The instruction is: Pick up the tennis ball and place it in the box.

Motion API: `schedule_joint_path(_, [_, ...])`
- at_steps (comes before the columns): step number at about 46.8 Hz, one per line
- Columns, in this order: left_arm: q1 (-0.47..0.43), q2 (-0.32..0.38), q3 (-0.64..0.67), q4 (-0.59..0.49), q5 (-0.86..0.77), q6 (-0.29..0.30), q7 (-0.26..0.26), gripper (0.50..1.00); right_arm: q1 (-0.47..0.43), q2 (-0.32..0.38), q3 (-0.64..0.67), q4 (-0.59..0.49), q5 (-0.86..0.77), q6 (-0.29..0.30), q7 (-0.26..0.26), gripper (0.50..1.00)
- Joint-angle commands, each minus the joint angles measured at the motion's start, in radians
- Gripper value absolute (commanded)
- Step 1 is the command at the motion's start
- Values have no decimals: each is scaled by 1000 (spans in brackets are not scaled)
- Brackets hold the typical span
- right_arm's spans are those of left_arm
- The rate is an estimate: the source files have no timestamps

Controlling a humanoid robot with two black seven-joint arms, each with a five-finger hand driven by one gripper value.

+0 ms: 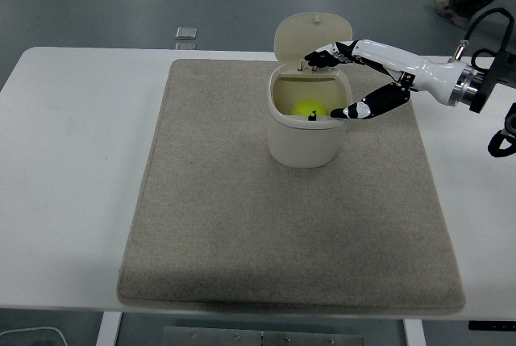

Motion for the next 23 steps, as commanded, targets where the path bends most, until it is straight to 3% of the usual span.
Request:
schedule_joint_path(1, [0,0,0,0,0,0,0,992,3,-42,6,2,83,107,-2,879])
schedule_joint_path(4, [0,0,0,0,0,0,0,992,3,-73,6,2,141,158,-2,879])
schedule_joint_path(12, [0,0,0,0,0,0,0,992,-13,-139,5,0,215,161,-2,881])
schedule_joint_path(23, [0,0,0,0,0,0,0,992,-76,-167,20,-68,382,60,-5,879])
